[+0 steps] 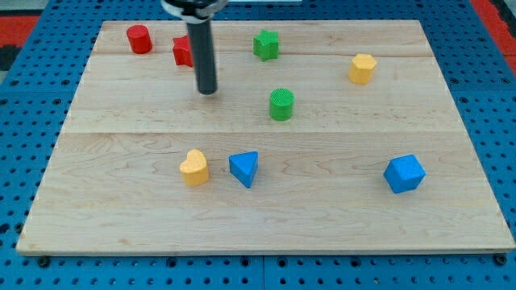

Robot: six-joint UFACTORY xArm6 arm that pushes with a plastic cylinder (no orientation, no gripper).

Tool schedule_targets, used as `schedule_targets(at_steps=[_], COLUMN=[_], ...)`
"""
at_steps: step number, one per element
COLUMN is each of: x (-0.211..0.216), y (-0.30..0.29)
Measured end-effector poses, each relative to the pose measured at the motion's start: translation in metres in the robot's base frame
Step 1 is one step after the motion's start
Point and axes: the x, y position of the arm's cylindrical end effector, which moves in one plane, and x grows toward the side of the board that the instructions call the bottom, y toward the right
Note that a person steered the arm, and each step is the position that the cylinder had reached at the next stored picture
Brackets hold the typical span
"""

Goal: Push the green star diagonally to the top right side of the red star

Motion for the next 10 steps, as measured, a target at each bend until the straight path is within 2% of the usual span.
schedule_targets(at_steps=[1,2,3,4,5,6,7,8,9,10], x=[-0.015,-0.039,-0.035,-0.064,-0.098,-0.095,-0.023,0.002,-0.041,-0.092], y=[-0.097,-0.095,-0.045,-0.063,-0.053,0.019,0.083,0.100,0.033,0.052])
